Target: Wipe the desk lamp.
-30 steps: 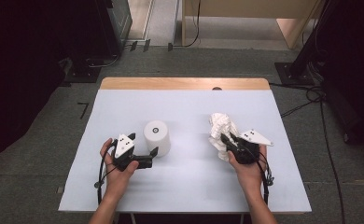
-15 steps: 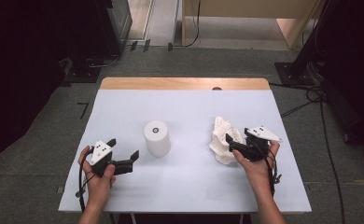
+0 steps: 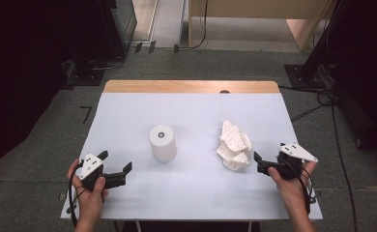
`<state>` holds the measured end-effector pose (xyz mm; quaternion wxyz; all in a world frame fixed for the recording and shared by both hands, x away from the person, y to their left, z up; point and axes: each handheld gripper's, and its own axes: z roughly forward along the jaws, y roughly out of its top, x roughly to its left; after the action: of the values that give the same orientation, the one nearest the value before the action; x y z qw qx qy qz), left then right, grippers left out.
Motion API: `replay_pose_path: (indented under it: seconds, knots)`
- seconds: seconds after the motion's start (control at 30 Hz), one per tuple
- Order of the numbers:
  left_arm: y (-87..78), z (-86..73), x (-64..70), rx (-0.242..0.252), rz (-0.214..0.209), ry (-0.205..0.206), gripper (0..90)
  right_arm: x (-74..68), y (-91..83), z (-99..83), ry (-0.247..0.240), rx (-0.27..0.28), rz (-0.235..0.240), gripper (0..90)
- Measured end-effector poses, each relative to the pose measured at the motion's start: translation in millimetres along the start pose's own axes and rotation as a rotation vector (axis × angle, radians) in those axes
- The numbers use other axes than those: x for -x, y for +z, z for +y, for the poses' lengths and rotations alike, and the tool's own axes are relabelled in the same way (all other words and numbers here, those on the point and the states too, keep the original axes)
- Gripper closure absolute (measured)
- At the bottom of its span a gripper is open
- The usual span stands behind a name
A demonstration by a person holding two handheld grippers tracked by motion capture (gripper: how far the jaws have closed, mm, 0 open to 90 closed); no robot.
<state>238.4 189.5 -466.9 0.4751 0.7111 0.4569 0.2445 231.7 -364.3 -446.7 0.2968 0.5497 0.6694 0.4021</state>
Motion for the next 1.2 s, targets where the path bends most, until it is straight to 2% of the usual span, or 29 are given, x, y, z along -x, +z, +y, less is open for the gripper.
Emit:
replay_pose_path:
  seconds: [0.07,0.1,0.13,0.33,0.47,0.7,0.73,0.87,0.97,1.03,1.07,1.1,1.2]
  knots:
    - [-3.4,-3.5,-2.4,-0.006,0.004,-0.001,0.0,9.8,-6.3,-7.4,0.018,-0.007,-0.010,0.0]
    - [-3.4,-3.5,-2.4,-0.006,0.004,-0.001,0.0,9.8,-6.3,-7.4,0.018,-0.007,-0.010,0.0]
    - [-7.2,-7.2,-5.1,-0.012,0.014,-0.002,0.0,17.8,-12.3,-14.5,0.028,-0.015,-0.019,0.0]
    - [-18.2,-19.7,-17.4,-0.030,0.038,-0.022,0.0,35.6,-24.6,-32.7,0.042,-0.037,-0.041,0.0]
    - [-25.5,-28.2,-25.1,-0.046,0.058,-0.035,0.0,45.1,-27.9,-45.1,0.036,-0.059,-0.054,0.0]
    - [-30.4,-33.6,-31.6,-0.072,0.072,-0.050,0.0,59.1,-27.5,-63.6,0.082,-0.121,-0.071,0.0]
    - [-27.9,-34.3,-31.5,-0.087,0.073,-0.047,0.0,59.5,-26.7,-65.0,0.095,-0.130,-0.076,0.0]
    - [-23.9,-35.0,-29.9,-0.116,0.074,-0.028,0.0,57.8,-23.5,-67.0,0.089,-0.145,-0.075,0.0]
    - [-21.5,-35.1,-33.2,-0.137,0.066,-0.062,0.0,52.7,-20.1,-68.9,0.053,-0.174,-0.084,0.0]
    - [-20.2,-34.9,-34.9,-0.153,0.068,-0.078,0.0,51.7,-19.3,-69.0,0.051,-0.182,-0.085,0.0]
    - [-18.0,-34.5,-35.8,-0.175,0.064,-0.082,0.0,52.2,-16.7,-69.3,0.054,-0.216,-0.085,0.0]
    - [-16.9,-34.5,-34.6,-0.180,0.065,-0.076,0.0,52.1,-15.4,-69.2,0.066,-0.232,-0.083,0.0]
    - [-15.5,-34.2,-32.0,-0.193,0.072,-0.050,0.0,51.5,-13.7,-69.1,0.053,-0.240,-0.089,0.0]
